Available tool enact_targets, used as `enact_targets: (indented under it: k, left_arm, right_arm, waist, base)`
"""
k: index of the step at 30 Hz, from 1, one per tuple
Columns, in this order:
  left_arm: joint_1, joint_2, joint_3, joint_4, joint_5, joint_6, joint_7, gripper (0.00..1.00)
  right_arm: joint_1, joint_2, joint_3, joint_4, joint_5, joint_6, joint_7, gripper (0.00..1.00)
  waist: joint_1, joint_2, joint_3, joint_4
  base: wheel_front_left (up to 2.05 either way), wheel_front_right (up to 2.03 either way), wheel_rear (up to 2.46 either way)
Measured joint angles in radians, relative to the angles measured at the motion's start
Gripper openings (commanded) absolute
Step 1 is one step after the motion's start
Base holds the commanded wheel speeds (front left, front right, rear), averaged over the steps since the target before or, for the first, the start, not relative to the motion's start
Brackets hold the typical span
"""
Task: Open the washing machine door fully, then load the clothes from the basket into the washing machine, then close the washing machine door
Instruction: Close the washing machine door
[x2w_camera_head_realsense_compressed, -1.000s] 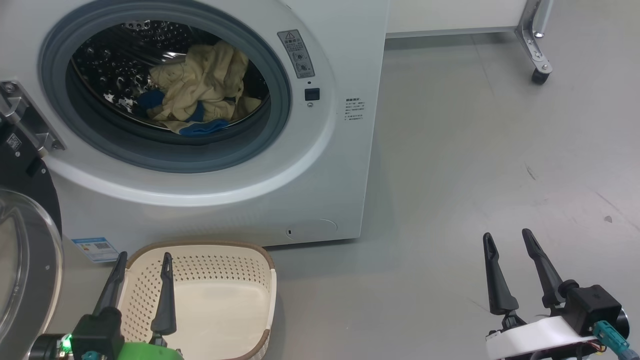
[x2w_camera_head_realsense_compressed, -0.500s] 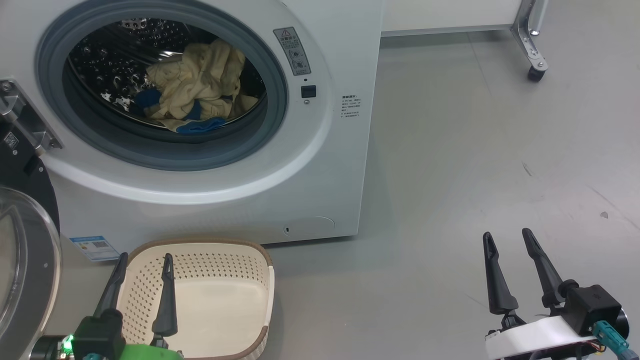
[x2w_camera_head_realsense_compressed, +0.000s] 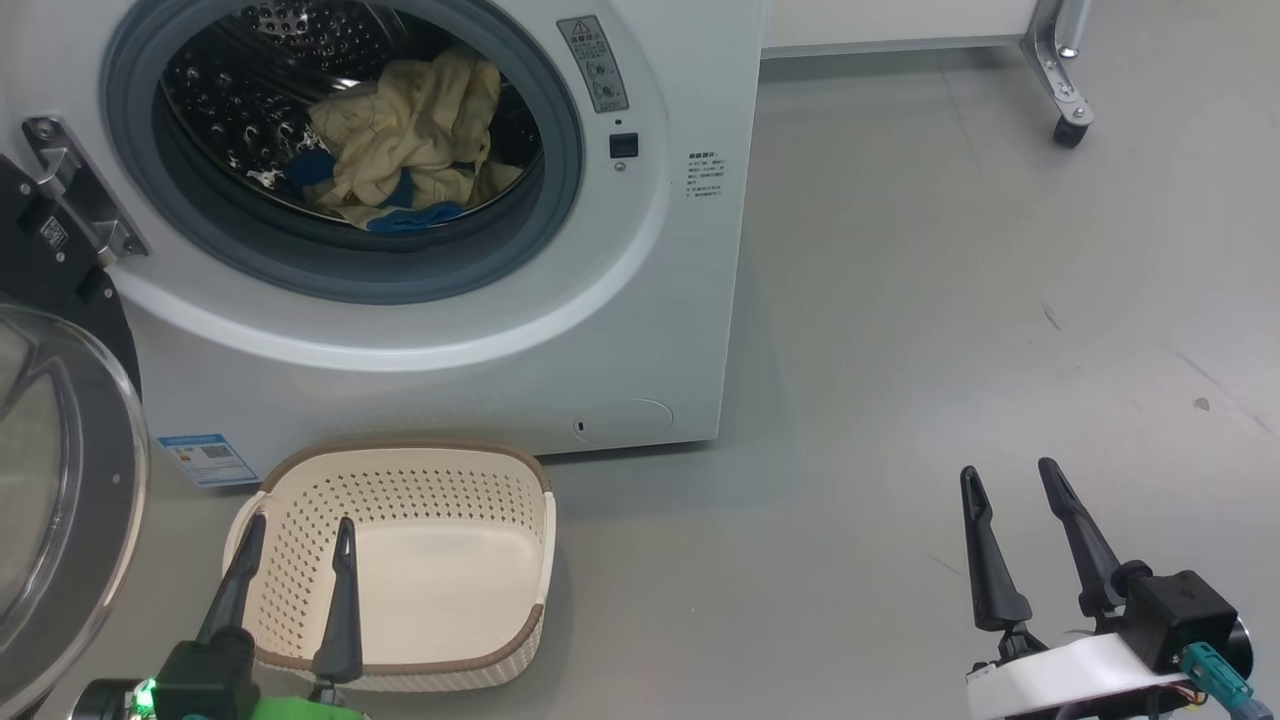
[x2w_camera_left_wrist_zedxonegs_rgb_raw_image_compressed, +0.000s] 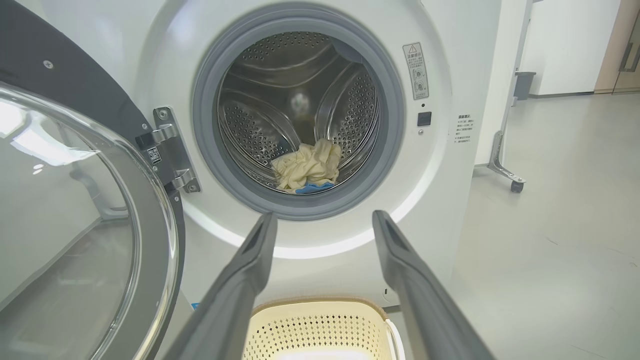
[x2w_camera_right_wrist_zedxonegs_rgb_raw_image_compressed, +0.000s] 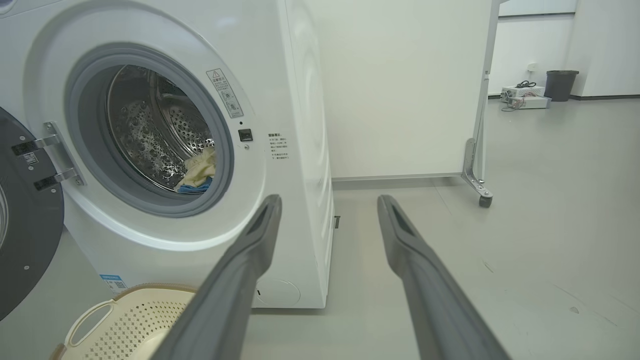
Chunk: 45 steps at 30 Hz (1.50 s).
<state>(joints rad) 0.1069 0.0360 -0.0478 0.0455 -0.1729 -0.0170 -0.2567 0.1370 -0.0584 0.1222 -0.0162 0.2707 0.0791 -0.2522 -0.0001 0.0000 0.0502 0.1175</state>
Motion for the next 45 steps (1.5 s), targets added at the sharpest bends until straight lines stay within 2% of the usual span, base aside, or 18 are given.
enact_targets:
  k: [28, 45]
  left_arm:
    - [0.002, 0.004, -0.006, -0.018, 0.002, 0.003, 0.000, 1.00]
    - [0.001, 0.004, -0.025, -0.028, 0.001, 0.003, 0.000, 1.00]
  right_arm:
    - [0.001, 0.002, 0.002, 0.001, 0.002, -0.002, 0.000, 1.00]
    - [0.021, -0.003, -0.027, -0.019, 0.003, -0.013, 0.000, 1.00]
  waist:
    - [0.0000, 0.0000, -0.008, 0.013]
    - [0.0001, 0.0000, 0.002, 0.101]
  base:
    - [-0.34, 0.34, 0.00]
    - [0.00, 0.00, 0.00]
